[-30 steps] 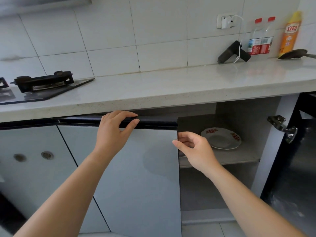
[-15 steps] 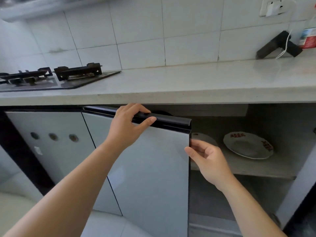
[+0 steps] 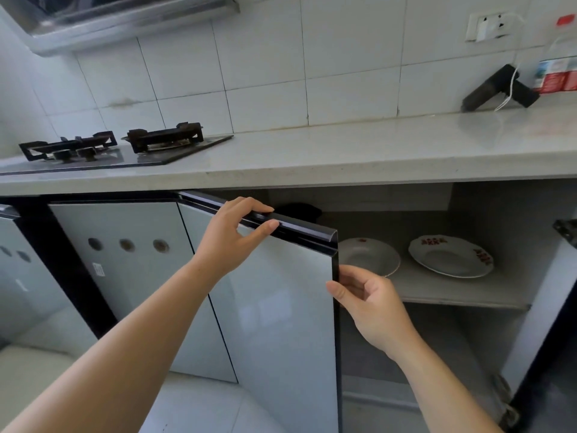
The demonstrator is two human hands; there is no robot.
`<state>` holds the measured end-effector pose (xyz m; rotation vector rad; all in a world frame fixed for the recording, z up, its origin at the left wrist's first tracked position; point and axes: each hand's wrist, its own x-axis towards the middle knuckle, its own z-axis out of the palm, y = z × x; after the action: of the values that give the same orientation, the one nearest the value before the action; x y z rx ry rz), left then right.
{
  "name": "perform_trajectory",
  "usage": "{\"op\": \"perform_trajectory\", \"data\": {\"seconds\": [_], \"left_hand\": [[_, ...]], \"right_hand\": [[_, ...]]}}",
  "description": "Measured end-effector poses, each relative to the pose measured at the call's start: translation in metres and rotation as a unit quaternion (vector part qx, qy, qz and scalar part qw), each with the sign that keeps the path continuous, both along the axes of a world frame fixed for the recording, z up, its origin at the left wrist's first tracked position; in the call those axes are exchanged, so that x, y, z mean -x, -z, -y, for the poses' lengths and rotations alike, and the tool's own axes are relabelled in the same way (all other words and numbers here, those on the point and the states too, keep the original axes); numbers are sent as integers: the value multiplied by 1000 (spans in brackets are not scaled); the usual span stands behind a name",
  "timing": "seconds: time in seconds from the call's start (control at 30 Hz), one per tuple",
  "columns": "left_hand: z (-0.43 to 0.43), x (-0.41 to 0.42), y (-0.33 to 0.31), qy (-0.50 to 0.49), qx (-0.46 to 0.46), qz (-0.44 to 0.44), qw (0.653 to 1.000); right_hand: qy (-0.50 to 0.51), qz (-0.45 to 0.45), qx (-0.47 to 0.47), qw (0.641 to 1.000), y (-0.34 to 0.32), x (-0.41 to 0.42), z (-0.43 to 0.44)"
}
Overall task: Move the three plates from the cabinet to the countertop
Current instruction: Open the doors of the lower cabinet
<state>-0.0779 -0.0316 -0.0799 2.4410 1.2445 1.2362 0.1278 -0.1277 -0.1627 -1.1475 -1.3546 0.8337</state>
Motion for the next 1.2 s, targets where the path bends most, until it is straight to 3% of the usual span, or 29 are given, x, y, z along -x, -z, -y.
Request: {"op": "perform_trajectory", "data": {"seconds": [0.3, 0.93, 1.2], "left_hand": [[23, 28, 0, 24, 51, 44, 997], [69, 115, 7, 26, 89, 39, 995], [80, 136, 3, 17, 115, 18, 993]], "right_hand": [[-17, -13, 4, 1000, -2, 35, 31], [-173, -16, -38, 984, -7, 112, 50], [-232, -33, -4, 972, -9, 132, 43]]}}
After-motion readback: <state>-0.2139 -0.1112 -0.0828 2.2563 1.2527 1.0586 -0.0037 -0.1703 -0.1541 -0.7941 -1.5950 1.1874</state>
